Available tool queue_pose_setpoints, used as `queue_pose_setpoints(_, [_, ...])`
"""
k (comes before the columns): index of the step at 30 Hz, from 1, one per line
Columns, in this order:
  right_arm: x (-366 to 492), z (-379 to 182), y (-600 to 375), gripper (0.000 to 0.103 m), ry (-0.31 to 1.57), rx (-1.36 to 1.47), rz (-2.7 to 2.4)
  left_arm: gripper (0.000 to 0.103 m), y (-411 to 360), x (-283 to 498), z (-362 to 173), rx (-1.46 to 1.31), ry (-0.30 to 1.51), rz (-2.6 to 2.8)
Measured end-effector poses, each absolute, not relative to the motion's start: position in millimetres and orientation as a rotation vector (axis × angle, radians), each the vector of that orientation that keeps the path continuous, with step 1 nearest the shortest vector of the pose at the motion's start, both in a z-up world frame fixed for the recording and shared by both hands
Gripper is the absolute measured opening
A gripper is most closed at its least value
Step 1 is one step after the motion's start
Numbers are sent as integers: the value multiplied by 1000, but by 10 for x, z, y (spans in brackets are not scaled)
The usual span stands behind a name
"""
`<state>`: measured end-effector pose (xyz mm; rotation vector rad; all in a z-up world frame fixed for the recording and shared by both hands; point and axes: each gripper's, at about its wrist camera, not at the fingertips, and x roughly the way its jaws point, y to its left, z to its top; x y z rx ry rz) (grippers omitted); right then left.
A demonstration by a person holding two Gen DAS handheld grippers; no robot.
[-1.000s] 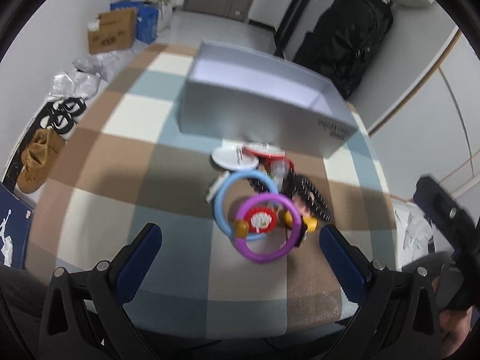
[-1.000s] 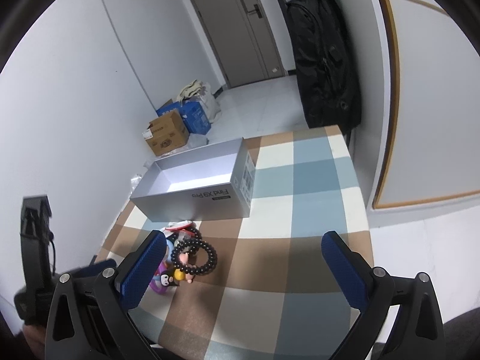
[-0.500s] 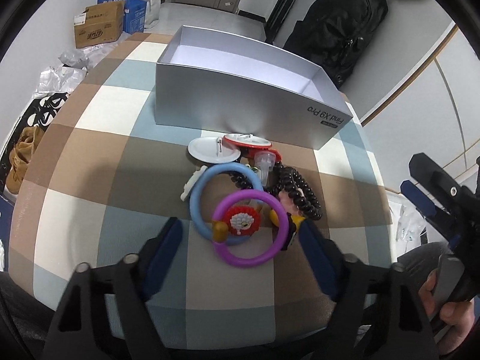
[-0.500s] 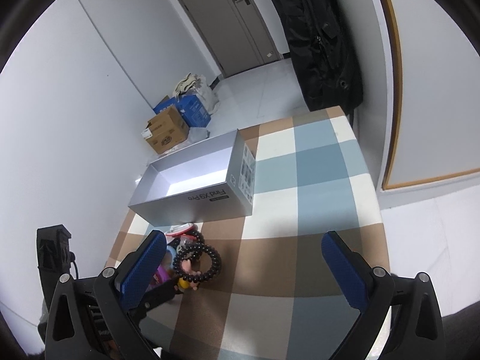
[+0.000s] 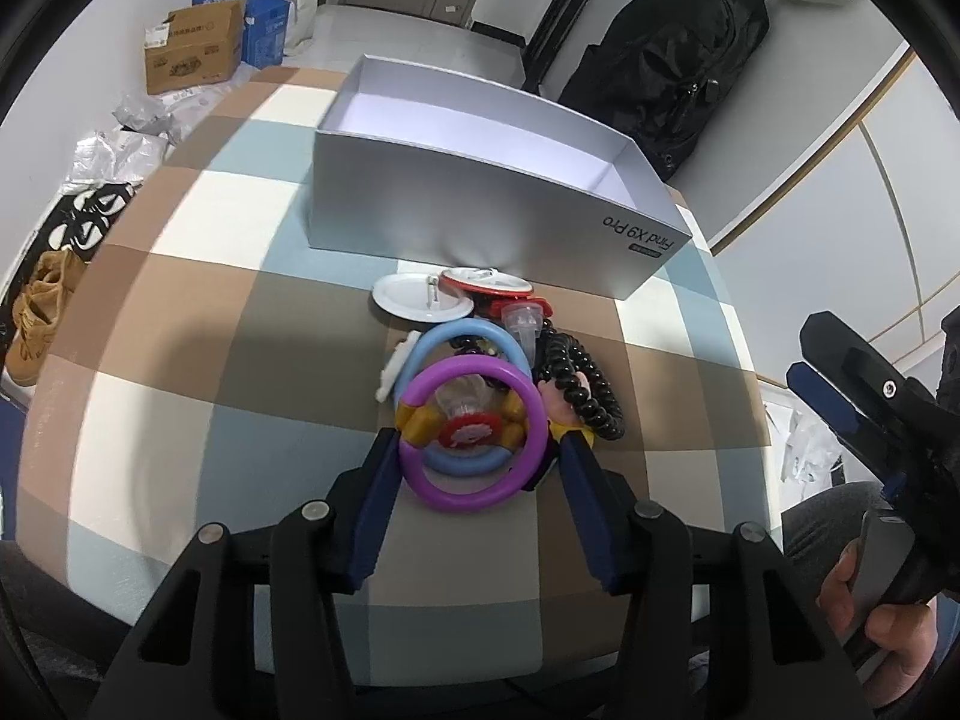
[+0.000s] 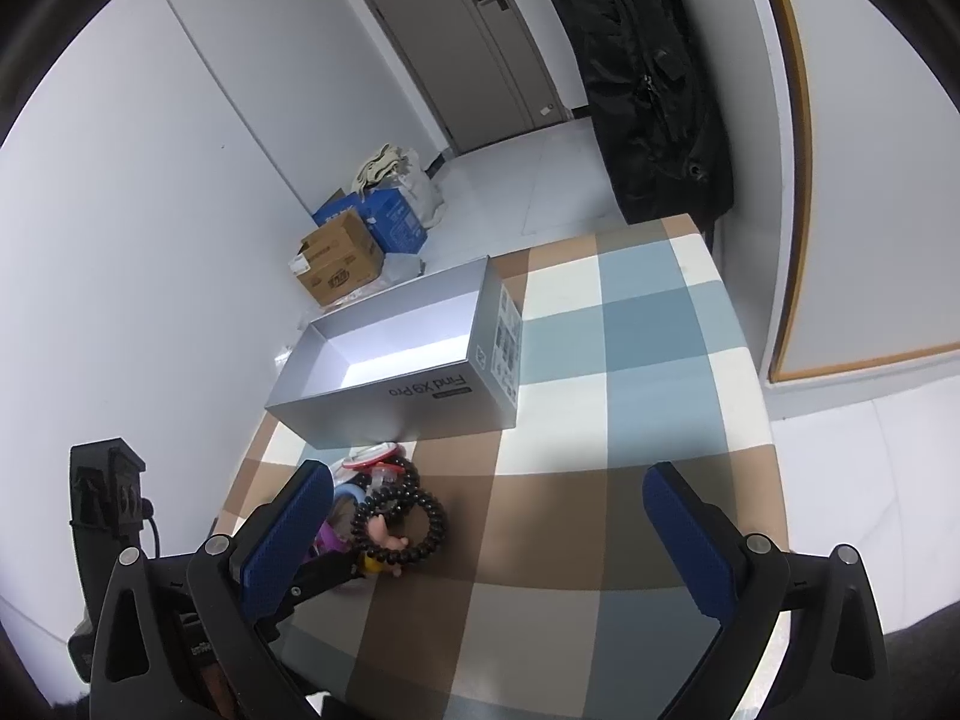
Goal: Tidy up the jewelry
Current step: 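Lower the left tool onto the purple ring and close it, then grasp the black beaded bracelet with the right tool while the left lifts the purple ring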
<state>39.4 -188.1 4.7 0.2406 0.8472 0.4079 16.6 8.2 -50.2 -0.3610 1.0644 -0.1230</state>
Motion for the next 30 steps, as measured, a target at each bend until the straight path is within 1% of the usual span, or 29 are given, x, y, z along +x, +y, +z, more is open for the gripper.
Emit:
queue_pose_setpoints(10, [398, -8, -1831, 103, 864, 222, 413, 48, 219, 110, -314, -445, 997, -158])
queue_pose_setpoints(21, [517, -319, -1608, 103, 1014, 282, 574, 48, 524, 221, -162, -558, 910, -183])
queue_pose_setpoints(25, [544, -420, -1408, 98, 1064, 254, 631, 48, 625, 239, -196, -601, 908, -186])
queue_pose_setpoints(28, [568, -461, -1313, 93, 1070, 230, 630, 48, 666, 240, -197, -617, 903, -195])
queue_pose_setpoints(30, [595, -461, -1251, 92, 1062, 216, 629, 48, 684, 245, -188, -621, 902, -201])
